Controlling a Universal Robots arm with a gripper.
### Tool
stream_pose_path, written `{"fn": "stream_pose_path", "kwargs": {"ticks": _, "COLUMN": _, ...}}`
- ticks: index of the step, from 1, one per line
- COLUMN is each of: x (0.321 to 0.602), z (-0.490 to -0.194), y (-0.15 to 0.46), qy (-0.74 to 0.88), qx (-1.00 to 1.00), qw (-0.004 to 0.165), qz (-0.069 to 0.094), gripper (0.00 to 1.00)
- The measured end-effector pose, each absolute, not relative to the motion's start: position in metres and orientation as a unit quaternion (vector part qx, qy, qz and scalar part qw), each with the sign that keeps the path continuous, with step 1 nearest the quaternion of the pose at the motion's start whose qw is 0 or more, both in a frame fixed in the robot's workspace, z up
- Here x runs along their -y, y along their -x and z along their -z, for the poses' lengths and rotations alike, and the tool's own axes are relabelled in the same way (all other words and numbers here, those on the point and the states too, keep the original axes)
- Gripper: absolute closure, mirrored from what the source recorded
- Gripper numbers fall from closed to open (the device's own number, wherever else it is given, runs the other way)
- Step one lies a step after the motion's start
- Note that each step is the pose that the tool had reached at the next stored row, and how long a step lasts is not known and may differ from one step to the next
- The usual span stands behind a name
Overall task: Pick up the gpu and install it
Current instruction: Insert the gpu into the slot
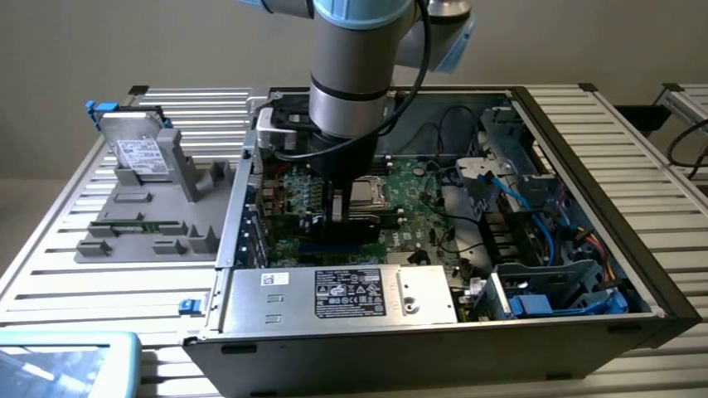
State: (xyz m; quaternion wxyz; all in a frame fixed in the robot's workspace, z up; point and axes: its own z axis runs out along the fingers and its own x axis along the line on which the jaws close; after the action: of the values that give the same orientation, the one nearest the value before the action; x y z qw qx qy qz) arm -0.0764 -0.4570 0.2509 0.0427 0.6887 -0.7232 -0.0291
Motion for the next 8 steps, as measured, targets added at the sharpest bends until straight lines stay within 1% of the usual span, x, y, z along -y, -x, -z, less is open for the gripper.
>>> {"fn": "stream_pose_path", "kwargs": {"ticks": 8, "x": 0.4561, "z": -0.2510, "y": 0.0764, "qy": -0.689, "qx": 0.723, "qw": 0.043, "qz": 0.029, "gripper": 0.72}}
